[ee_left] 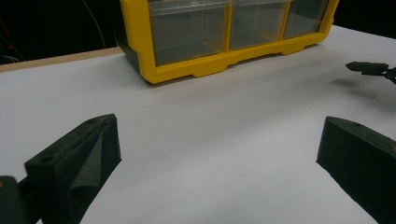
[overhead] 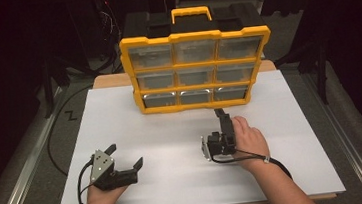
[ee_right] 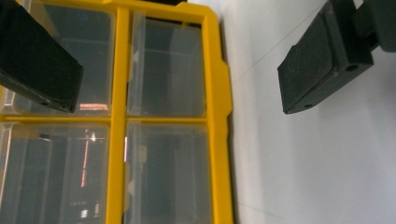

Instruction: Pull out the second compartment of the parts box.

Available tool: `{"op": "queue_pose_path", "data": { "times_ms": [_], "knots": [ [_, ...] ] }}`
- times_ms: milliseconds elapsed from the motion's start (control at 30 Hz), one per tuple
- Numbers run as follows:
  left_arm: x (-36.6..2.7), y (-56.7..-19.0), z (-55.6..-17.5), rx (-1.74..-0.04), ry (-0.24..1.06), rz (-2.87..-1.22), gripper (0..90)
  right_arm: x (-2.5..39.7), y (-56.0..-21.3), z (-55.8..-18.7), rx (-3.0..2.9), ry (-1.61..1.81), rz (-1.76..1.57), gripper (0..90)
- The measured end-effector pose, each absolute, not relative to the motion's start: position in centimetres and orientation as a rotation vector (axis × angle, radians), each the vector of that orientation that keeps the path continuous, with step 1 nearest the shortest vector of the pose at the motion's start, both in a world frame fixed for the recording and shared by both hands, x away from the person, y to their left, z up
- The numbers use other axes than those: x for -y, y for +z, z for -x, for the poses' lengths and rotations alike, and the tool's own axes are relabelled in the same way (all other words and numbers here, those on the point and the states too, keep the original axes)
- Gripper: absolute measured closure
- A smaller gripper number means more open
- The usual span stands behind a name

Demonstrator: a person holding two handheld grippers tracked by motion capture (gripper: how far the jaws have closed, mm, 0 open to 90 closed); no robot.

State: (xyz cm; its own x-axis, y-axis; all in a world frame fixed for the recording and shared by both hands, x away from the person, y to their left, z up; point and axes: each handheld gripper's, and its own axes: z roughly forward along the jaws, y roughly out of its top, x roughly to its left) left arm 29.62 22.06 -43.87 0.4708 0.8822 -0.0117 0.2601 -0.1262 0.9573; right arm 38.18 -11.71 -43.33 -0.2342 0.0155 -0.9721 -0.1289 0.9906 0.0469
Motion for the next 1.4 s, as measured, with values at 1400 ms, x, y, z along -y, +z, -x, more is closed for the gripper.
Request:
{"op": "queue_pose_path", "data": {
  "times_ms": [1400],
  "knots": [
    [-22.1,-43.9,-29.5,-0.975,0.732,-1.648,0.4,7.2,-32.7,-43.3,-1.612,0.112,0.084,16.9]
  ]
}}
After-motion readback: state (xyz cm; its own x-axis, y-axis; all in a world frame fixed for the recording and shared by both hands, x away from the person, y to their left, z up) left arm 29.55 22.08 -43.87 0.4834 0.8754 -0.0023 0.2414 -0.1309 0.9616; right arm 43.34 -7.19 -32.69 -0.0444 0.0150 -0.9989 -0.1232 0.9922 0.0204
